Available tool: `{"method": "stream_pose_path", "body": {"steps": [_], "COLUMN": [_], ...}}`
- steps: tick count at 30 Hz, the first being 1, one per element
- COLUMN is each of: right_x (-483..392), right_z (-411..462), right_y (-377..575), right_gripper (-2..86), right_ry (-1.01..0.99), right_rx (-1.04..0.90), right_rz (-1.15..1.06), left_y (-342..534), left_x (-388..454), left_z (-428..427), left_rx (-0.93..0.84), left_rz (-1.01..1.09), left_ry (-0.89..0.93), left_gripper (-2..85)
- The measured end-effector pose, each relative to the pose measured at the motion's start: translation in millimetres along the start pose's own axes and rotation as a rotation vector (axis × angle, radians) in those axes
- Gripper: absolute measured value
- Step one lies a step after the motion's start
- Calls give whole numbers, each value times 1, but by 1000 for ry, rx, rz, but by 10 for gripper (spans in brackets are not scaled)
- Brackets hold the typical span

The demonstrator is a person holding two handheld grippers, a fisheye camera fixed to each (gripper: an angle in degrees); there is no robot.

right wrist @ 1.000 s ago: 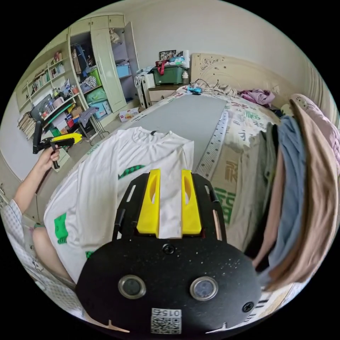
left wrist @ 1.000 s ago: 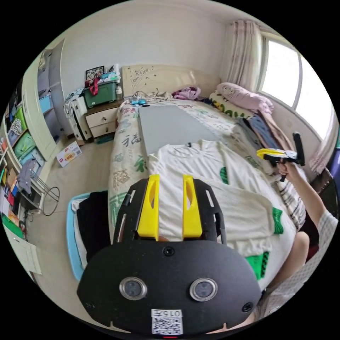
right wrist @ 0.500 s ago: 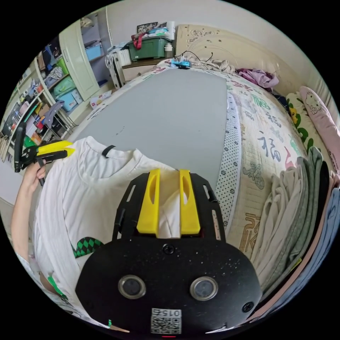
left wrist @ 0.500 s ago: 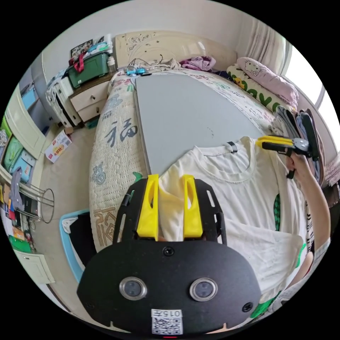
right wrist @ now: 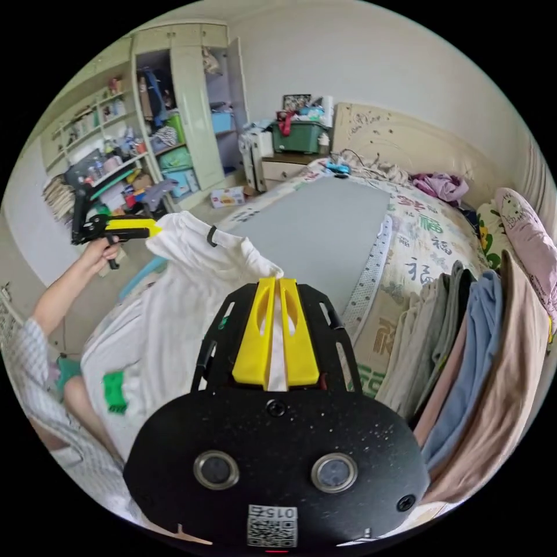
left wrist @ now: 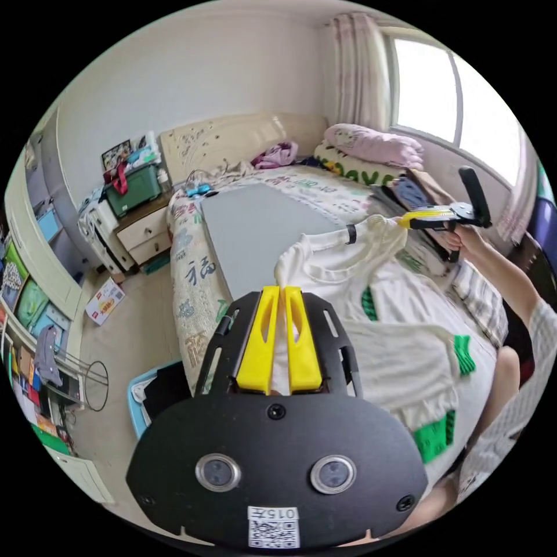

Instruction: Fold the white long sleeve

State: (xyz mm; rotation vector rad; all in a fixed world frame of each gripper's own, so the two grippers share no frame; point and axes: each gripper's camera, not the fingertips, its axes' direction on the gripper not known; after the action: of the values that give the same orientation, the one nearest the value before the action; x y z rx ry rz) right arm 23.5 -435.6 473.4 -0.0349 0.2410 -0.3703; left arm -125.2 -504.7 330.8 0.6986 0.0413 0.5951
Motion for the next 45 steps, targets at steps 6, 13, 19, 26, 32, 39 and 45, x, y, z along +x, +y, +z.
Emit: {"method": "stream_pose_path", "body": {"steps": [6, 13, 19, 26, 32, 39, 45], "right_x": [-86, -154, -123, -19, 53, 76, 98], "right_z": [-153, -119, -143, -185, -122, -63, -19], "right_y": [169, 317, 305, 264, 228, 206, 192], "right_gripper": [-5, 4, 38, 69, 118, 136, 135], "right_ry": [-239, -341, -384, -284, -284, -311, -248], "right_rx": [-87, -465, -444, -36, 83, 82, 63], "right_rz": [-132, -190, -95, 252, 608, 669, 740], "left_y": [140, 295, 312, 290, 303, 310, 305], "left_x": [103, 193, 174, 48, -49, -90, -108], "left_z": [-140, -130, -141, -190, -108, -68, -43], "left_rx": [50, -228, -325, 74, 17, 33, -40], "left_rz": [197, 335, 279, -336, -811, -938, -934], "left_ry": [219, 388, 357, 177, 131, 180, 213], "left_gripper": [8, -2, -3, 58, 132, 137, 130]}}
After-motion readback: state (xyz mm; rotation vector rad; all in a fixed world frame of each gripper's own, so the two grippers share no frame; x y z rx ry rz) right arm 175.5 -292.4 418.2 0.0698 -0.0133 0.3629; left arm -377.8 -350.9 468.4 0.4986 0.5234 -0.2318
